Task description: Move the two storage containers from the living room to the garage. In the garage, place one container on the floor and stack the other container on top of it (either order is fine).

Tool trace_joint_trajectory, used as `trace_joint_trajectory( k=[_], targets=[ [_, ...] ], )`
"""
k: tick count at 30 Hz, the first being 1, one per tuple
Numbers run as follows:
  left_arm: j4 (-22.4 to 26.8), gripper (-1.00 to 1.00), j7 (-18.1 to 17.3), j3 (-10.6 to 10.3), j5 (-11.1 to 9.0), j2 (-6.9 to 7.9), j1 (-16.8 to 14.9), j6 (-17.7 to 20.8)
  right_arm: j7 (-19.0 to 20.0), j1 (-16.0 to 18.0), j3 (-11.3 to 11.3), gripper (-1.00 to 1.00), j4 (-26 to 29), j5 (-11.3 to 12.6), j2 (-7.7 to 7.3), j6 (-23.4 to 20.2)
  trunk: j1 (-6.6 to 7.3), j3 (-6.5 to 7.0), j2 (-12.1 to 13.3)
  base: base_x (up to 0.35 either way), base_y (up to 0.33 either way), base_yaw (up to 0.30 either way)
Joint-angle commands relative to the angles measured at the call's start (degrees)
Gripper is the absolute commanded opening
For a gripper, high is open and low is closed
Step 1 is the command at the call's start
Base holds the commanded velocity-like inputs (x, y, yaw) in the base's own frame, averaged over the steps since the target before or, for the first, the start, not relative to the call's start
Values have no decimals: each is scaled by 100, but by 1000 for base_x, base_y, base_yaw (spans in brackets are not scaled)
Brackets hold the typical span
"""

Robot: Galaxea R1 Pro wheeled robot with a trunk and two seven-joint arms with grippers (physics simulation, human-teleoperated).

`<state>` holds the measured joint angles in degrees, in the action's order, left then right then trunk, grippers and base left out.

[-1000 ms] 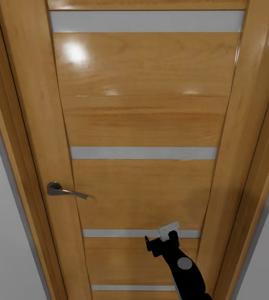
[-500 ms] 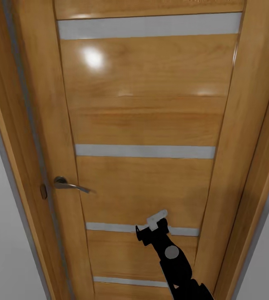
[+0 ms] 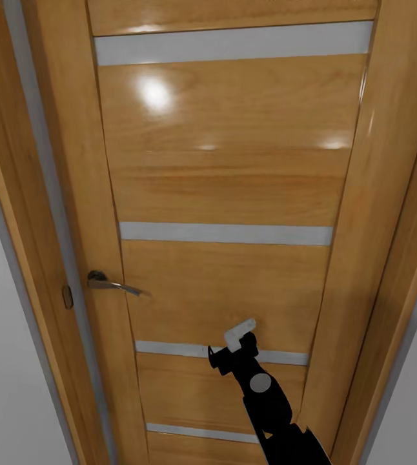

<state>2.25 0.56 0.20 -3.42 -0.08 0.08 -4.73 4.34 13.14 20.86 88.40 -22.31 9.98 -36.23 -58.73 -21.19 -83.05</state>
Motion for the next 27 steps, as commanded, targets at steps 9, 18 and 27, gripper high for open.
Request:
trace_joint_trajectory(
  k=[9,18,27],
  targets=[
    [5,100,6,-2,-36,-1,1,-10,-491,32,837,100,48,-88,1,-52,0,-6,-3,0,0,0],
    [6,100,6,-11,-35,-1,1,-10,-610,1090,939,100,-365,11,1,-452,0,-6,-3,0,0,0],
    [8,100,6,-11,-35,-1,1,-10,-973,2164,830,100,-1760,112,1,-393,0,-6,-3,0,0,0]
  ],
)
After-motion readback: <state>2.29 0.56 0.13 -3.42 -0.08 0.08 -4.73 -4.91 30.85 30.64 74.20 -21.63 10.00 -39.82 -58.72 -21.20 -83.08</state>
